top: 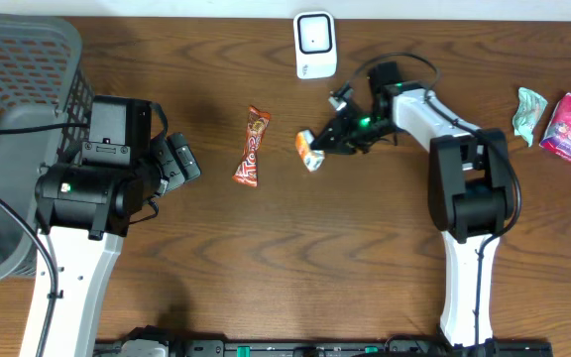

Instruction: Scan the item barcode

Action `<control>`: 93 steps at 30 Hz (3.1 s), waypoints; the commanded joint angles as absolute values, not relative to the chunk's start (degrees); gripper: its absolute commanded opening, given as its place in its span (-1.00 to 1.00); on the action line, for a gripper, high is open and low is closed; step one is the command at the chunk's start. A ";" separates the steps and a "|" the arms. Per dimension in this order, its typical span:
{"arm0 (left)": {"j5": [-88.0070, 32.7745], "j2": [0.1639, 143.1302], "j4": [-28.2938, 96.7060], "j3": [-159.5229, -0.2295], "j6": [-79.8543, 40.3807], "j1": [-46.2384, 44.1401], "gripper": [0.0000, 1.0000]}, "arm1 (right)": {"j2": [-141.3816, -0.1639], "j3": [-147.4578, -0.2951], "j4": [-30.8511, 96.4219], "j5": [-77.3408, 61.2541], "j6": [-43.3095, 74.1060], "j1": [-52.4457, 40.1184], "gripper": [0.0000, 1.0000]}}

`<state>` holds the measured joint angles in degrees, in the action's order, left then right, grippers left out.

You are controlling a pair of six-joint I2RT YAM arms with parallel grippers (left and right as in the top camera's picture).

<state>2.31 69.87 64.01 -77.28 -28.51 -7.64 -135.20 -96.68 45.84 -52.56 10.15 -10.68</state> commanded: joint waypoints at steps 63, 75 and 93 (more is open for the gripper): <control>3.05 69.49 64.01 -77.87 -28.82 -7.40 0.95 | -125.99 -92.29 47.27 -66.81 -2.07 -9.47 -0.98; 3.05 69.49 64.01 -77.87 -28.82 -7.40 0.96 | -125.99 -92.27 51.88 -74.02 -9.32 -7.77 -0.98; 3.05 69.49 64.01 -77.87 -28.82 -7.40 0.96 | -125.99 -92.71 51.20 -52.10 2.59 -8.91 -0.98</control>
